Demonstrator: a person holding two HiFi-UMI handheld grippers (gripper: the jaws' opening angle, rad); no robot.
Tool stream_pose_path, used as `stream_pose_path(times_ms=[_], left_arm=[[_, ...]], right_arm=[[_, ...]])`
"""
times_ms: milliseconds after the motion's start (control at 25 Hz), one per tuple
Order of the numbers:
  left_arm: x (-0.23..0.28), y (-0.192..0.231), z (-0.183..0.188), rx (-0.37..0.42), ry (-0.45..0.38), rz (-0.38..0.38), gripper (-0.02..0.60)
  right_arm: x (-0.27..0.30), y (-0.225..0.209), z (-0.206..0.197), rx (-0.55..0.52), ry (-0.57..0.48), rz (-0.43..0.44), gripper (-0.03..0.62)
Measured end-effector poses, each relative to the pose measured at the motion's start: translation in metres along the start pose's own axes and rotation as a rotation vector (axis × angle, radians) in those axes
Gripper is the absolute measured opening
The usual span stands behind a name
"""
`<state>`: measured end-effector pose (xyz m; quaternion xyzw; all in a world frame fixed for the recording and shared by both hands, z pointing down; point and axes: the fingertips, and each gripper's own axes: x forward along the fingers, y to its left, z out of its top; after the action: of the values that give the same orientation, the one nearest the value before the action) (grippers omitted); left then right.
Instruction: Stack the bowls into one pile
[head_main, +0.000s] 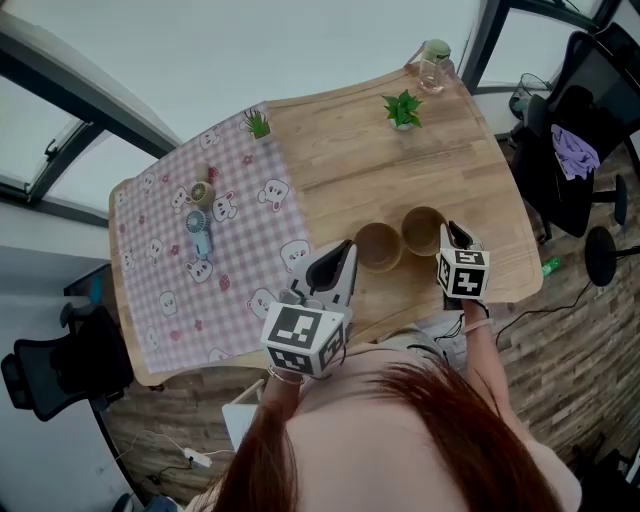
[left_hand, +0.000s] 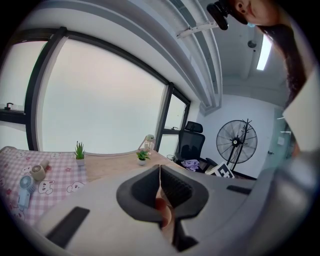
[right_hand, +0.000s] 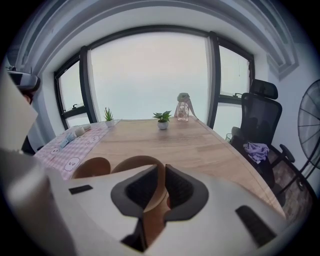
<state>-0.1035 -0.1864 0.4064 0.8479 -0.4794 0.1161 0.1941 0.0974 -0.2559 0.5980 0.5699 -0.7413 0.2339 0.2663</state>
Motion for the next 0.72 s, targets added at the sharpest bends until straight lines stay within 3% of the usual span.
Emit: stream_pose_path(times_ms=[720], left_arm=[[-0.016, -0.016, -0.004, 0.002, -0.033, -0.025, 0.011]], right_arm=[[-0.032, 0.026, -0.012, 0.000, -0.022, 0.057, 0.031]])
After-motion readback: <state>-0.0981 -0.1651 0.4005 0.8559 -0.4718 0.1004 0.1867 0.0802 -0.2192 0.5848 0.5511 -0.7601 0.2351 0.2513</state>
